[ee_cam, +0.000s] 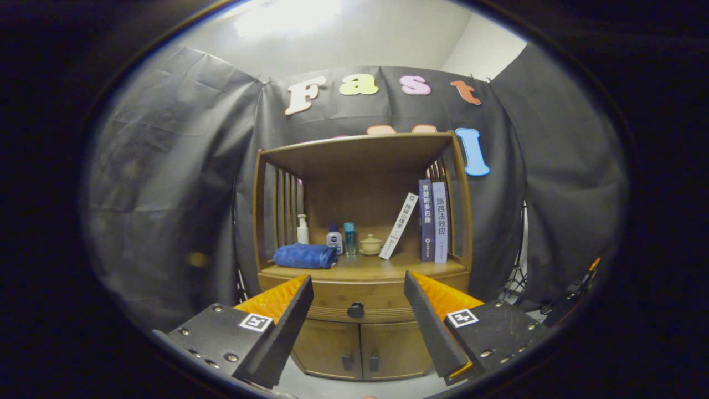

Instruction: Pull open the drawer, take out the items inside it, and place them on the countertop above the cabinet.

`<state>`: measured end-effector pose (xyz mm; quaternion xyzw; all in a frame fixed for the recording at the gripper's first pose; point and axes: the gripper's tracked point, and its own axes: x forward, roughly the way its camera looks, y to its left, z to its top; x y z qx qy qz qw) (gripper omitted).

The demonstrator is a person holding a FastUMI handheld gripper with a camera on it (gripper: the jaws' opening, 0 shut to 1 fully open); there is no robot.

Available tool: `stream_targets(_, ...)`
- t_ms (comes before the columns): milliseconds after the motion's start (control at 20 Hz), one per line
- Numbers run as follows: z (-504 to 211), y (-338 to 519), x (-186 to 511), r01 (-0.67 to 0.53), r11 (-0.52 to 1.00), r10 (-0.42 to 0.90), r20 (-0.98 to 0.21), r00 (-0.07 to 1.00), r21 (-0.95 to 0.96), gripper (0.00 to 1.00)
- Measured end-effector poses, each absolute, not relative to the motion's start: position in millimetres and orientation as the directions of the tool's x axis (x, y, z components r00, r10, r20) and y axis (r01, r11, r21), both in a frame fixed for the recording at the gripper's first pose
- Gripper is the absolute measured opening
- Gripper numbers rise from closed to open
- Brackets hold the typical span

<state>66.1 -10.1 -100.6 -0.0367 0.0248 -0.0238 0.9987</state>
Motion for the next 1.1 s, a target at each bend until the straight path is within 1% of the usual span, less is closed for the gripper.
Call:
stream_targets(100, -128, -15, 89, 0.055, 0.995, -0.061, -0.078, 0.995, -0.085, 0.99)
stream_targets(350, -189, -21, 145, 0.057, 0.998, -0.062, -0.184, 0.981, -0.031, 0.99)
stream_targets(550, -240, -17, 188, 0.031, 0.998, -0.043, -0.278, 0.96, -0.045, 0.99)
stream_targets(650, -260, -19, 207, 0.038, 0.999, -0.047, -0.32, 0.946, -0.036, 0.99)
stream_targets(800, -282, -18, 232, 0.048, 0.999, -0.054, -0.362, 0.931, -0.025, 0.84)
stream_targets(950, -299, -18, 246, 0.06, 0.997, -0.072, -0.411, 0.909, -0.042, 0.65)
stream_targets(1000, -297, -16, 244, 0.068, 0.997, -0.078, -0.39, 0.918, -0.04, 0.64)
stream_targets(1100, -304, -17, 242, 0.064, 0.996, -0.082, -0.413, 0.907, -0.056, 0.54)
